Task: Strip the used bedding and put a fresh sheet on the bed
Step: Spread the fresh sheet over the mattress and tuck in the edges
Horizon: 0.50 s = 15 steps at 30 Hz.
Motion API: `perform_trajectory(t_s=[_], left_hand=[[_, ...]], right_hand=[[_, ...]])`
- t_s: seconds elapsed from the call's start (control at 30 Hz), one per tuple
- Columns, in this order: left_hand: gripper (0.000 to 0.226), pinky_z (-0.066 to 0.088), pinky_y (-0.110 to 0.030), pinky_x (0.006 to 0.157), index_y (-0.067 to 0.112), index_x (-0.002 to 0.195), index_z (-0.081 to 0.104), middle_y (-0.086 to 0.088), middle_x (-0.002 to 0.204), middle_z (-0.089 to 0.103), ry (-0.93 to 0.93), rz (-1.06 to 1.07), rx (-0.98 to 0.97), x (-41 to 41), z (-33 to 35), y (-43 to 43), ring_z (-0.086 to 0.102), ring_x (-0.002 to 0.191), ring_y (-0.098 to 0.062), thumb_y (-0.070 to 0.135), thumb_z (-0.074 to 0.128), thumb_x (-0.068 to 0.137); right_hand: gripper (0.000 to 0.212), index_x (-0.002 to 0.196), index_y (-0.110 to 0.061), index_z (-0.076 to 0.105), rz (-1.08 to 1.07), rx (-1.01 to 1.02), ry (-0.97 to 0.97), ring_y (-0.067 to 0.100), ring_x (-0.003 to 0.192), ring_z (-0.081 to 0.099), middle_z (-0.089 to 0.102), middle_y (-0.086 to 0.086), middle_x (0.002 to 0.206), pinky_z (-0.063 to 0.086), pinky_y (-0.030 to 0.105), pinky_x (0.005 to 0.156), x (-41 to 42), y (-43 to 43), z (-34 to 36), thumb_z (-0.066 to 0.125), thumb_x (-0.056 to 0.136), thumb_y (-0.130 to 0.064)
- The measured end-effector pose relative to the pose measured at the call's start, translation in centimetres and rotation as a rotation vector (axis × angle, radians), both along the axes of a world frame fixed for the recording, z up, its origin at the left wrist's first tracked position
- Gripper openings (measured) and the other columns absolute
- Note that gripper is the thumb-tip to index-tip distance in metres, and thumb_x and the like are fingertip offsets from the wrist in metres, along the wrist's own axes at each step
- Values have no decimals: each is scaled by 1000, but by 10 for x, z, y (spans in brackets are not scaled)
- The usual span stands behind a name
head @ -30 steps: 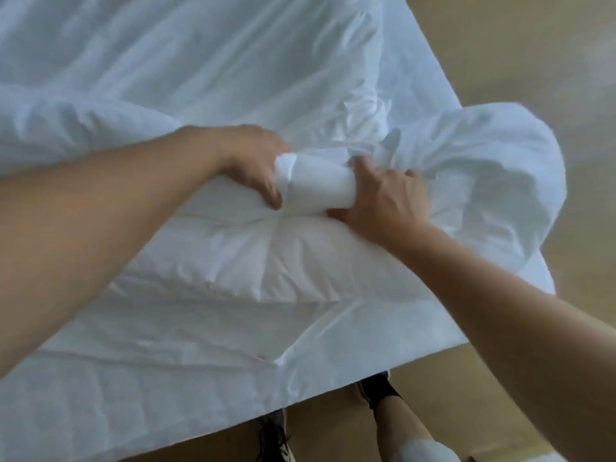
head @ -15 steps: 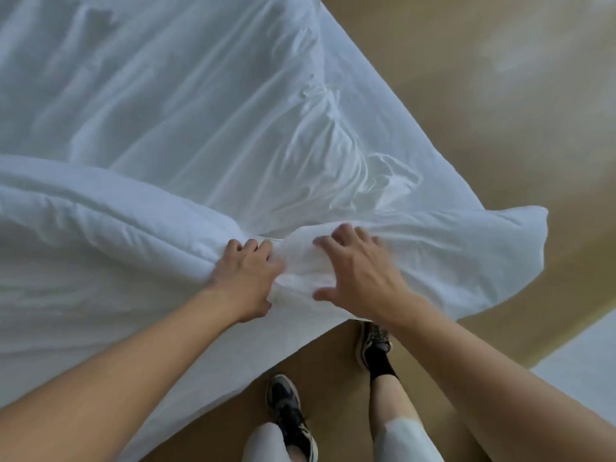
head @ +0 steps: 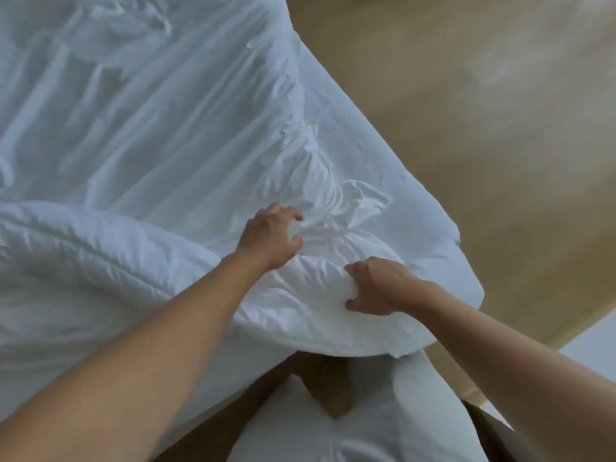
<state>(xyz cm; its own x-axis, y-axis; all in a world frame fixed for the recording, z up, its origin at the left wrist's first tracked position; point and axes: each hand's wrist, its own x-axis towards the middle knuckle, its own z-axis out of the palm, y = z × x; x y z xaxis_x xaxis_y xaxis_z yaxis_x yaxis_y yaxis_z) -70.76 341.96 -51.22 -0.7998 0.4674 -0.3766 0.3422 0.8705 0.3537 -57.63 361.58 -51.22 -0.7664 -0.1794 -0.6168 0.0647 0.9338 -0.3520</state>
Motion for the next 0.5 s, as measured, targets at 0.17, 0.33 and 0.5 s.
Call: perform_trajectory(t_s=[0.17, 0.33, 0.5], left_hand=[[38, 41, -41, 103, 18, 132, 49, -9, 136, 52, -108, -50, -374, -5, -47, 76, 51, 126, -32, 32, 53, 97], [30, 45, -37, 81, 10, 108, 63, -19, 115, 67, -222, 51, -261, -16, -39, 97, 63, 105, -37, 22, 36, 102], [38, 45, -37, 96, 19, 126, 58, -10, 128, 55, -342, 54, -239, -22, -13, 94, 53, 119, -32, 31, 56, 90]], right_hand=[[97, 130, -45, 53, -21, -270, -637, 12, 106, 61, 60, -20, 127, 49, 33, 87, -9, 16, 27, 61, 49, -97], [91, 154, -38, 24, -121, -139, -123, 31, 139, 40, 31, 5, 158, 39, 46, 110, -78, 62, -5, 71, 80, -60], [67, 146, -30, 38, 25, 38, -38, 35, 146, 23, 36, 8, 152, 12, 59, 118, -133, 50, -60, 65, 88, -51]])
